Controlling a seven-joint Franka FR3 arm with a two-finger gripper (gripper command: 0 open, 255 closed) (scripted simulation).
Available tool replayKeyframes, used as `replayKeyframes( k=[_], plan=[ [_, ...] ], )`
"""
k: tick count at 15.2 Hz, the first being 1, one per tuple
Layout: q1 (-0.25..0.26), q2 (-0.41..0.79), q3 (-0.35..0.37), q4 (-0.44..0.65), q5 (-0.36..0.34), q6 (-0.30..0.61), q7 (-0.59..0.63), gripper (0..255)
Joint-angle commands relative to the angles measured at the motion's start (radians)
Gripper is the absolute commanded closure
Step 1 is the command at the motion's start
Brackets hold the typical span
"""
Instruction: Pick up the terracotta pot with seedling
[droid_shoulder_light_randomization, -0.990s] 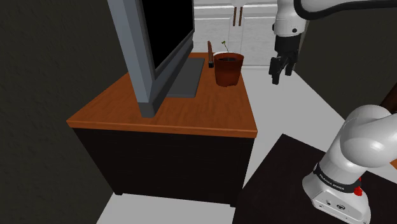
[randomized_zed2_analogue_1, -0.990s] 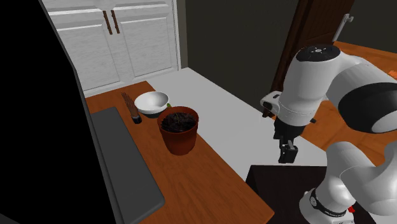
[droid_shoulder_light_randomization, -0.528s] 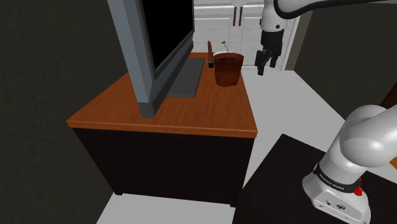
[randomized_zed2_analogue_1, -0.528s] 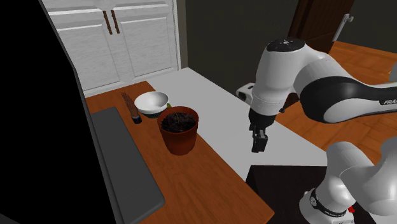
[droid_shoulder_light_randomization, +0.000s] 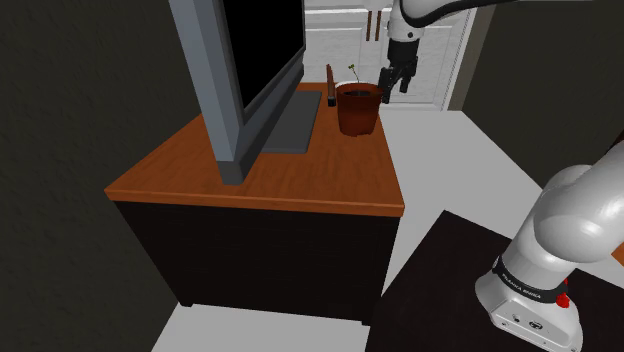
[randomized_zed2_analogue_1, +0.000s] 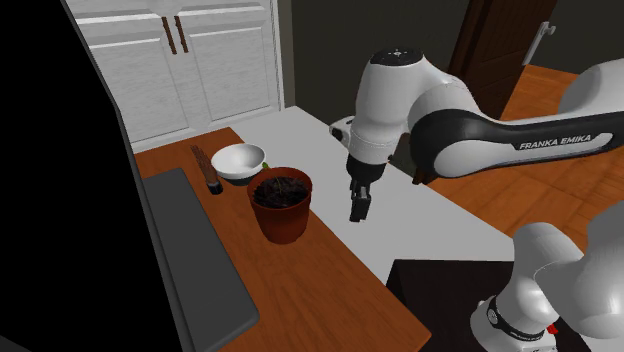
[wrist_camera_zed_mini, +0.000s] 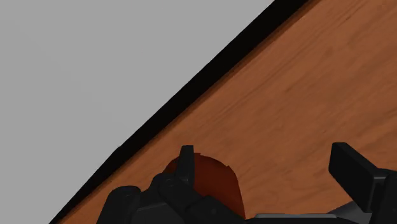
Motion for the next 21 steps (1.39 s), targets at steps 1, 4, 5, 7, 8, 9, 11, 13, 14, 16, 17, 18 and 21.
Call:
replayKeyframes(
  k=[1,4,5,7,8,9,11,13,14,16,17,18,21],
  plan=[
    [-0.002,0.061,-0.014,0.059,0.002,0.029,-0.025,0],
    [-0.004,0.151,-0.031,0.159,0.013,0.059,-0.06,0],
    [-0.005,0.182,-0.036,0.194,0.018,0.067,-0.071,0],
    [-0.008,0.244,-0.045,0.27,0.03,0.079,-0.095,0],
    [-0.01,0.276,-0.05,0.31,0.037,0.084,-0.108,0],
    [-0.013,0.308,-0.054,0.352,0.045,0.087,-0.12,0],
    [-0.019,0.374,-0.06,0.441,0.062,0.089,-0.144,0],
    [-0.027,0.444,-0.066,0.538,0.081,0.085,-0.168,0],
    [-0.032,0.48,-0.068,0.591,0.091,0.081,-0.18,0],
    [-0.045,0.557,-0.071,0.707,0.113,0.066,-0.204,0],
    [-0.052,0.598,-0.071,0.772,0.124,0.055,-0.215,0],
    [-0.056,0.615,-0.07,0.798,0.129,0.05,-0.219,0],
    [-0.054,0.599,-0.069,0.735,0.125,0.098,-0.215,0]
  ],
)
